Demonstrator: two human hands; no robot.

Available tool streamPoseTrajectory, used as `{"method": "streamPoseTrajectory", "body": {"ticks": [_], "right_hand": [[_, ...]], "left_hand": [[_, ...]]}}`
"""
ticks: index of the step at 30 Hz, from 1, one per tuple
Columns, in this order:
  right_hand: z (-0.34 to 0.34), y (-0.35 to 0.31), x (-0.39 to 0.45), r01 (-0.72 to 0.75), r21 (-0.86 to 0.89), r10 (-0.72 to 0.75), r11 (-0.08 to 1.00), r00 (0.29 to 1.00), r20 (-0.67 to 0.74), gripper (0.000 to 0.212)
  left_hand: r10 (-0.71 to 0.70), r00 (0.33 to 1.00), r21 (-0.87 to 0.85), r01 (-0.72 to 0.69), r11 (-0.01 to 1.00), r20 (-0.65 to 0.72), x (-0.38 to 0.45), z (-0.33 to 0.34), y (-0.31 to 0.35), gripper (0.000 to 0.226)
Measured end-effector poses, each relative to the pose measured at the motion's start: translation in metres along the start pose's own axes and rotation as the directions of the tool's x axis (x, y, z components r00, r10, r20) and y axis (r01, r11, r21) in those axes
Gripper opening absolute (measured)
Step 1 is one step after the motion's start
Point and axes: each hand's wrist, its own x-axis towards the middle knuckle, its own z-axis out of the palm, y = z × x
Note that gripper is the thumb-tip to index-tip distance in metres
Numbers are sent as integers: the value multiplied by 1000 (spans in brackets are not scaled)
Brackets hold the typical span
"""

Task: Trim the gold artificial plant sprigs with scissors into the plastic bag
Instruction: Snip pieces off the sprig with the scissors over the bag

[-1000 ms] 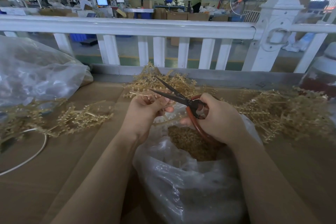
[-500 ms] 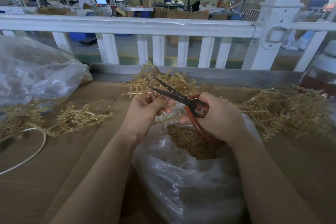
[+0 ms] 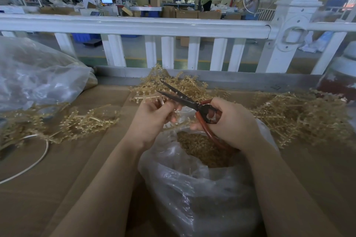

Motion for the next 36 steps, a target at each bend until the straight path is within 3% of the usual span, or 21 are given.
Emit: {"method": "streamPoseTrajectory", "body": {"ticks": [4,8,13,23,29,33,36], "right_hand": [[1,0,-1,2,25,-2,1000,1000,9,51],[3,2,1,-29,38,28,999,999,14,65],[1,-1,0,-5,36,5,999,1000,-3,52],[-2,2,1,4,-31,-4,999,1000,-6,55],[4,9,0,0,-49,-2,999,999,-46,68],[4,7,1,15,-22,-15,1000,1000,4,52],[3,6,2,8,-2,-8,1000,1000,25,55]], "left_hand": [[-12,1000,13,12,1000,2,0,-1,0,33],[32,999,22,-33,999,19,0,-2,2,31],[37,999,22,-37,999,17,1,-2,1,30],[48,997,2,-48,999,56,2,-7,1,24],[45,985,0,-45,999,165,-1,-9,7,44],[32,984,-9,-31,999,173,-1,-9,7,46],[43,982,11,-45,999,185,-2,-8,7,41]]}}
